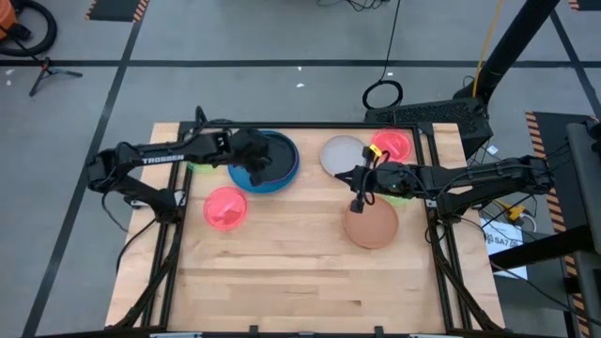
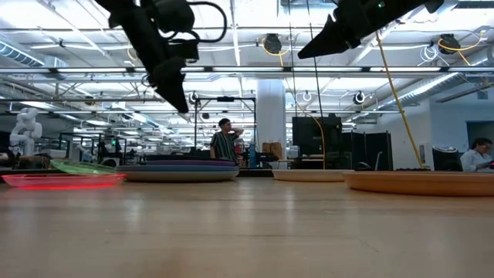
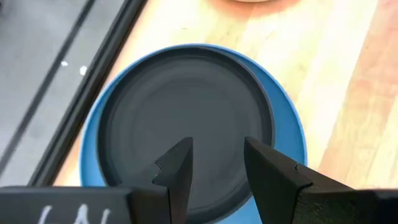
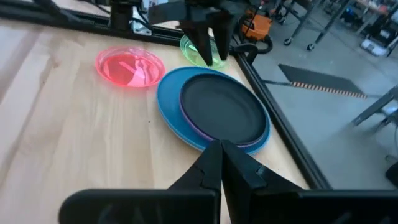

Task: Stack plastic plates
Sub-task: Stack the white plate on the black plate

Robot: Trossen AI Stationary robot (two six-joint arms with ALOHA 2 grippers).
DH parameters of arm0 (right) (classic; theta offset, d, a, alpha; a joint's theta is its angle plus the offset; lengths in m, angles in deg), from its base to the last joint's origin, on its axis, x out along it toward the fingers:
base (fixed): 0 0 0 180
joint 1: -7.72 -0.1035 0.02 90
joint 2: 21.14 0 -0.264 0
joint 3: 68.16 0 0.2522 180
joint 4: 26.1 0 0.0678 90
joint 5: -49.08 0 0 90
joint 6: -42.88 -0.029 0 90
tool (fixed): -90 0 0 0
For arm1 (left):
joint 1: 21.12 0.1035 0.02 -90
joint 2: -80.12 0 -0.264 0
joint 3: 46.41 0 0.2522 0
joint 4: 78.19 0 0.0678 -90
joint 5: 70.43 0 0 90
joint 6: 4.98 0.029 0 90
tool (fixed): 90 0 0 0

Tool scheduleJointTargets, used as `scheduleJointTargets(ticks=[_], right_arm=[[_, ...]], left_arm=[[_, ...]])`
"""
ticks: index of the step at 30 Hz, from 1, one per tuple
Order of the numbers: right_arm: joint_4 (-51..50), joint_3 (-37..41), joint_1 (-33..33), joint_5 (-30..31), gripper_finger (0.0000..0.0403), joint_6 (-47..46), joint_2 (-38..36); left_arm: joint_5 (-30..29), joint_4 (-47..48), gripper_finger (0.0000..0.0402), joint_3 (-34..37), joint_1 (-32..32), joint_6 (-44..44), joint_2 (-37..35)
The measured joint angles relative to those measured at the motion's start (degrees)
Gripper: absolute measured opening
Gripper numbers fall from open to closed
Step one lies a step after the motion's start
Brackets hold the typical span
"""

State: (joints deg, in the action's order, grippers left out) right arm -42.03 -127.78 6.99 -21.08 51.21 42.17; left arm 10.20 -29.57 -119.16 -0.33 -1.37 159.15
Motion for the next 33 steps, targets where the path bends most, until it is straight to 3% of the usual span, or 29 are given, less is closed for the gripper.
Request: scheduleJointTargets(ticks=[18, 28, 33], right_arm=[[1.7, 0.0, -0.1, -0.3, 0.0000, -15.5, 3.6], [4.0, -2.3, 0.1, -0.4, 0.0000, -21.6, 10.0], [-5.2, -10.1, 2.0, -0.4, 0.0000, -26.4, 14.6]], left_arm=[[-3.3, -11.6, 0.0150, 19.1, -1.1, -4.4, -26.2], [-3.4, -18.1, 0.0150, 21.3, -1.1, -1.7, -37.8], [-3.4, -19.1, 0.0150, 21.3, -1.1, 0.4, -39.8]])
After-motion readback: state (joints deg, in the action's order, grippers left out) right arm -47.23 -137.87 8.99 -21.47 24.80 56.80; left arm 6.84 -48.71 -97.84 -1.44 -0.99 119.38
